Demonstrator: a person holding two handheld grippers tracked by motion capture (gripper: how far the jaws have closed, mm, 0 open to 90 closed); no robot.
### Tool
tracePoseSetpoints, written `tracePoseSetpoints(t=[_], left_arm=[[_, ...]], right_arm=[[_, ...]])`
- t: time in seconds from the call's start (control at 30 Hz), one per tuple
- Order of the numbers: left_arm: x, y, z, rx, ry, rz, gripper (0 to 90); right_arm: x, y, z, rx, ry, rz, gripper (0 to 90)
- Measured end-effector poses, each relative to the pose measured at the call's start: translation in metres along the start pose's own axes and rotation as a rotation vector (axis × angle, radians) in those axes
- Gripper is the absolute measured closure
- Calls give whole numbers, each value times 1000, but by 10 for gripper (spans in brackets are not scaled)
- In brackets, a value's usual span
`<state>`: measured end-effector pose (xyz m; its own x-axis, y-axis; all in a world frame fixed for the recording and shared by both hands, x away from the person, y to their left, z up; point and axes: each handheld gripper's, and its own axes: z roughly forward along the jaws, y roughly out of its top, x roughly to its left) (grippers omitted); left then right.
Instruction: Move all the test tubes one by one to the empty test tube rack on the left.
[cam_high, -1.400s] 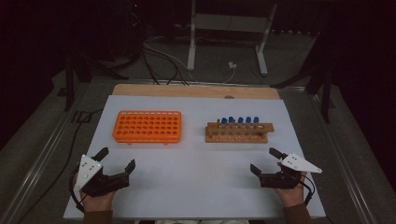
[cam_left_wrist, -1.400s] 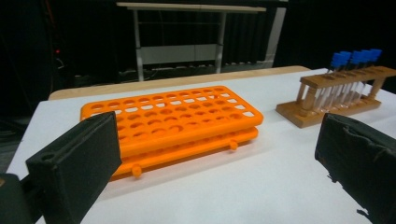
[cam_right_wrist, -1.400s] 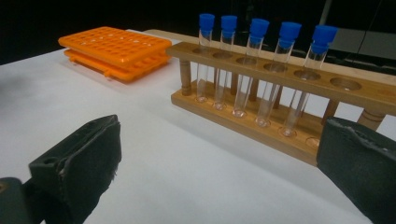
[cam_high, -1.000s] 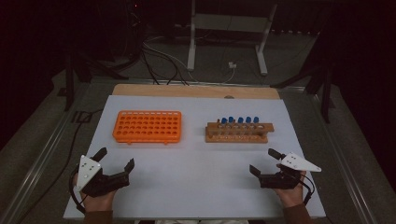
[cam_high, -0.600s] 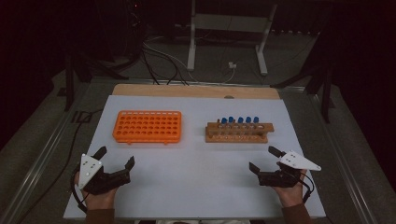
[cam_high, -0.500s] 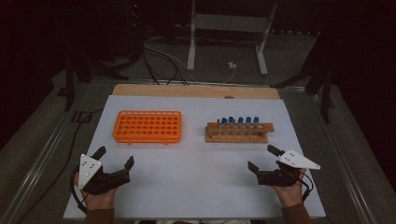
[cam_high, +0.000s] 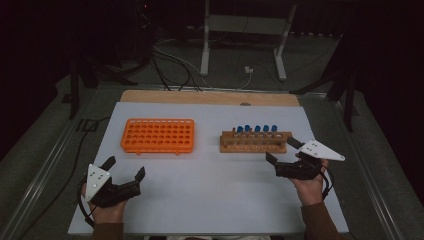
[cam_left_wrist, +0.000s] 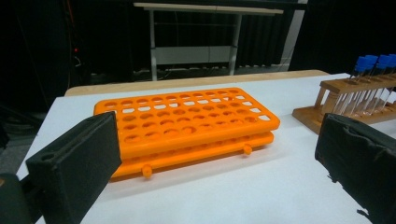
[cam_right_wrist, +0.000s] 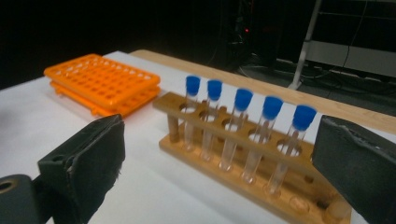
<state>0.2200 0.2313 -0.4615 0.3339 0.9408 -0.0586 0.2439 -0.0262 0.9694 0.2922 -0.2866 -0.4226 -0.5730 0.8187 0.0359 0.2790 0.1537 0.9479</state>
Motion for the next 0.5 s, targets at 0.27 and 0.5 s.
tracePoseSetpoints(t=[0.27,0.5], left_arm=[[0,0,1,-1,-4,-6,11],[-1,0,3,2,-11,-8,11]], right_arm=[[-20,17,15,13,-6,77,64],[-36,18,28,36,-33,75,92]])
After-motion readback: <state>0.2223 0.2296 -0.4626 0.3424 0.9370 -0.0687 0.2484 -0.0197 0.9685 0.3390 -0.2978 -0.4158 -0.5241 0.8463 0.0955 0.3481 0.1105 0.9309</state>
